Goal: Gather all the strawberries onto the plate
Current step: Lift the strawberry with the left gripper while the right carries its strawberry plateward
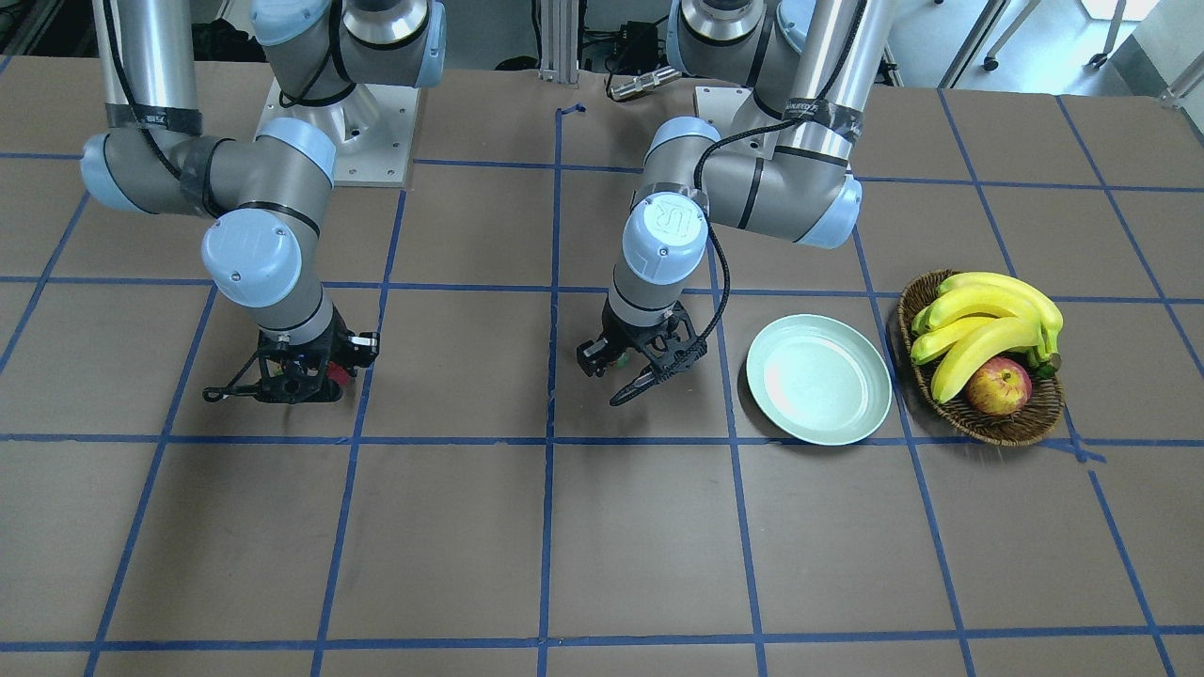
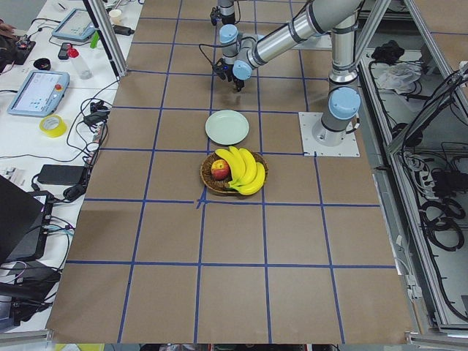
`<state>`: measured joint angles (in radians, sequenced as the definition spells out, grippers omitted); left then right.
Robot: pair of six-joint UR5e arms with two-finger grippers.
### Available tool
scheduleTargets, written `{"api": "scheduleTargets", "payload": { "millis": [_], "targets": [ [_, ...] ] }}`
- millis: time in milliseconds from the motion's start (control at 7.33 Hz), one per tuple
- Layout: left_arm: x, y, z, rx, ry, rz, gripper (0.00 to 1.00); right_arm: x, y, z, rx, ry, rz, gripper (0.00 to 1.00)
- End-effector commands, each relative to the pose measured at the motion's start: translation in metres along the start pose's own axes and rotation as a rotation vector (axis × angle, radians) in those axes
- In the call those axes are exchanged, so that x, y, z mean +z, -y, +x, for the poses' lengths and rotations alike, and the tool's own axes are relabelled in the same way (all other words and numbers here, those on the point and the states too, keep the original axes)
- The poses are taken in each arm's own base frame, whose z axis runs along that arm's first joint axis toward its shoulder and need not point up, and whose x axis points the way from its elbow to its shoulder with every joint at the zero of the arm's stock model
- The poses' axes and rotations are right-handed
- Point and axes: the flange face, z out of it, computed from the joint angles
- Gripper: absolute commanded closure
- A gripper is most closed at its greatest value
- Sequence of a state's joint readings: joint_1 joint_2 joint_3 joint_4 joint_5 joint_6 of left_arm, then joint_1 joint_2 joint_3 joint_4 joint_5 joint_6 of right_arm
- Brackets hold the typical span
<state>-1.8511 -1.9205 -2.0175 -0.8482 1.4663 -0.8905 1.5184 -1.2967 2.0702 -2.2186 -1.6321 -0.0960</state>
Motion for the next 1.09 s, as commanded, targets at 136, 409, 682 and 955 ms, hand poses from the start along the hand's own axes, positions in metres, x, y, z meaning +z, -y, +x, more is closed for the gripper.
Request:
{"api": "scheduleTargets", "payload": {
  "millis": [136, 409, 682, 955],
  "targets": [
    [-0.005, -0.022, 0.007, 0.073, -0.049, -0.048, 1.00, -0.054, 0.023, -0.011, 0.007, 0.011, -0.048, 1.00],
    [-0.025, -0.011, 0.010, 0.141, -0.063, 0.002, 1.00, -0.059, 0.019, -0.051, 0.028, 0.036, -0.035, 1.00],
    [-0.087, 0.059, -0.019, 0.299, 0.000, 0.097, 1.00, -0.061, 0.013, -0.095, 0.117, 0.089, -0.031, 1.00],
    [-0.130, 0.135, -0.077, 0.397, 0.004, 0.066, 1.00, -0.059, 0.007, -0.171, 0.195, 0.167, 0.009, 1.00]
  ]
}}
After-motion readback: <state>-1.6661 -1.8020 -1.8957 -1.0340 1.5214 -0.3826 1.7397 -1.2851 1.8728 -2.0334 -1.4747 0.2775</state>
